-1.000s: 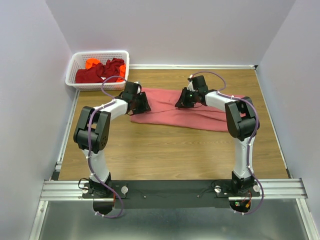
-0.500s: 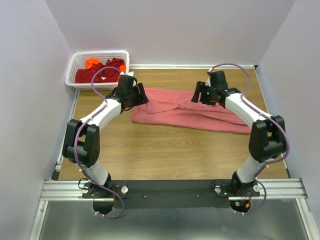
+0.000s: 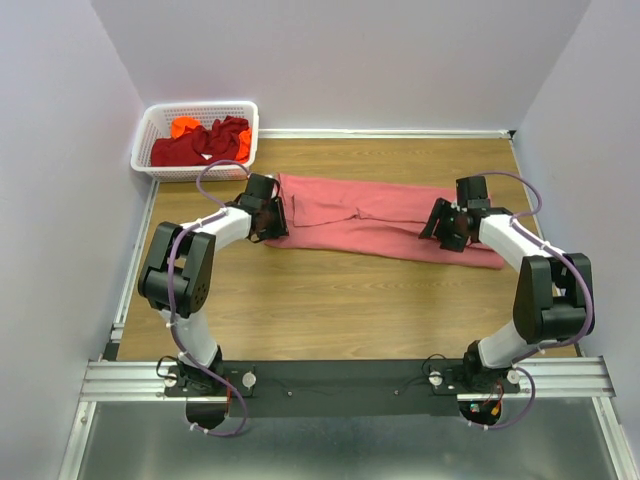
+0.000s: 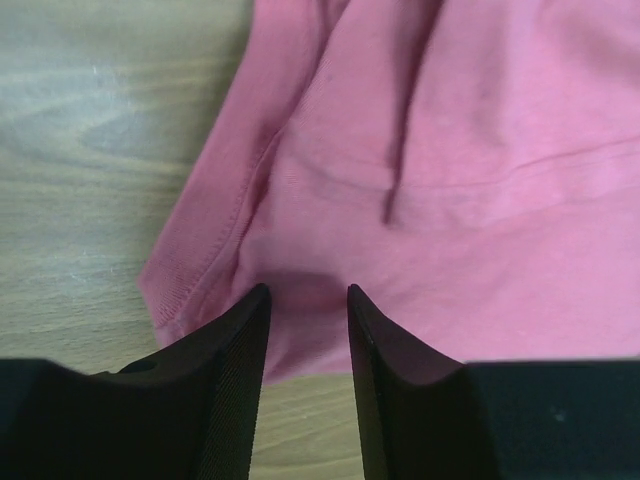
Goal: Fold and stack the t-shirts
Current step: Fold the tshirt
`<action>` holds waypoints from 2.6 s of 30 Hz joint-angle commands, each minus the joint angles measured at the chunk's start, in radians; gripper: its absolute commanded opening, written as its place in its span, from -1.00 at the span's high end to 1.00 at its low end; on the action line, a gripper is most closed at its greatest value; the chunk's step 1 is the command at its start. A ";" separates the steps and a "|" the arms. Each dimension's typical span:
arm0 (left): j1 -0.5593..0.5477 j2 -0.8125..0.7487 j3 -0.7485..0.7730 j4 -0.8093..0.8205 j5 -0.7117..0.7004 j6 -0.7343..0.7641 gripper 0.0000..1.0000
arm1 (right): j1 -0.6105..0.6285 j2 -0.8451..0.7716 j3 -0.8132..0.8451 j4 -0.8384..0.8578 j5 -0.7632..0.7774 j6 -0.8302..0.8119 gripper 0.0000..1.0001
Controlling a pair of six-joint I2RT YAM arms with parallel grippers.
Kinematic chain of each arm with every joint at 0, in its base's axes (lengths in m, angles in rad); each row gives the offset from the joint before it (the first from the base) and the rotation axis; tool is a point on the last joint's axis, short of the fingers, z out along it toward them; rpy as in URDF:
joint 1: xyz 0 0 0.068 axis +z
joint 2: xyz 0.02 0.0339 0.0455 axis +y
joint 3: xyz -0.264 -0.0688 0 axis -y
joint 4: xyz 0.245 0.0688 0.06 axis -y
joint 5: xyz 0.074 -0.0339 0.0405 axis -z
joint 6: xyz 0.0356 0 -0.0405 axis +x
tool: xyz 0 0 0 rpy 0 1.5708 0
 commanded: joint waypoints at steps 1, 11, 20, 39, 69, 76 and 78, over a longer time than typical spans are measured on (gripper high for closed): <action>0.004 0.025 -0.034 0.013 -0.045 0.014 0.13 | -0.031 -0.023 -0.047 0.038 -0.012 0.041 -0.41; 0.014 -0.006 -0.074 0.014 -0.062 0.020 0.14 | -0.062 0.040 -0.049 0.107 0.017 0.027 -0.32; 0.014 -0.029 -0.095 0.022 -0.062 0.020 0.14 | -0.106 0.110 0.017 0.115 0.060 -0.022 -0.31; 0.014 -0.046 -0.093 0.014 -0.103 0.016 0.15 | -0.128 0.105 0.136 0.130 0.128 -0.074 -0.31; 0.092 -0.033 -0.133 -0.004 -0.103 -0.004 0.19 | -0.641 -0.159 -0.513 0.359 -0.068 0.220 0.60; 0.132 -0.064 -0.166 -0.015 -0.103 -0.009 0.19 | -0.651 -0.279 -0.529 0.276 -0.038 0.251 0.60; 0.132 -0.076 -0.156 -0.019 -0.097 -0.007 0.16 | -0.649 -0.317 -0.519 0.270 -0.061 0.245 0.60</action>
